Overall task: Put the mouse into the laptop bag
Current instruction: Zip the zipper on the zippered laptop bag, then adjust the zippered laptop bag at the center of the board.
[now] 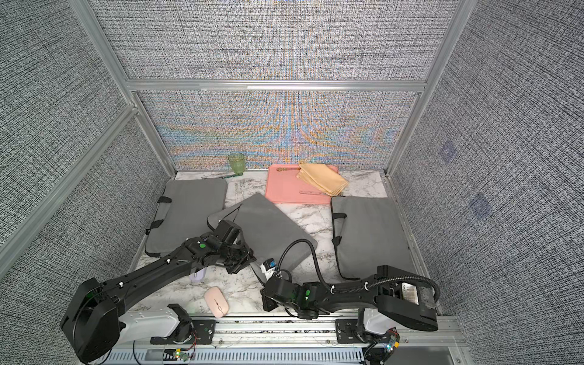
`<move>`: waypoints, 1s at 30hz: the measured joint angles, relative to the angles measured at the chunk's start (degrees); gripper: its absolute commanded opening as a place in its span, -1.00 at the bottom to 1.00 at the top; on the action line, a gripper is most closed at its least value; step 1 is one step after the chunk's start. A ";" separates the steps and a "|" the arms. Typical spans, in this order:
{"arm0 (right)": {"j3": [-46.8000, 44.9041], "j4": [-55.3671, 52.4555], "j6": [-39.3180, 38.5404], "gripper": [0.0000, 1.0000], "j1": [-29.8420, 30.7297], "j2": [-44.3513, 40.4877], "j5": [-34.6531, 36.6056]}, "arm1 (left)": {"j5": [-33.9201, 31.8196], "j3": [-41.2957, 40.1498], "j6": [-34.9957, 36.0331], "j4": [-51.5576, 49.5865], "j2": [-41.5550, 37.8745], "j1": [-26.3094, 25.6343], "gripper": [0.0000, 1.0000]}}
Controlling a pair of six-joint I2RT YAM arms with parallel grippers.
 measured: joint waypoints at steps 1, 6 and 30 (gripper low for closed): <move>-1.25 0.04 0.59 -1.00 -0.15 -0.11 0.00 | -0.07 0.00 0.39 -0.13 0.15 0.20 -1.00; -4.46 0.52 2.62 -1.00 -2.23 -1.70 0.33 | 0.50 0.17 2.14 -0.35 0.55 0.85 -1.00; -3.58 -21.81 -5.70 0.98 -32.13 -22.47 7.23 | 0.59 2.67 10.95 -4.48 0.79 1.70 -1.00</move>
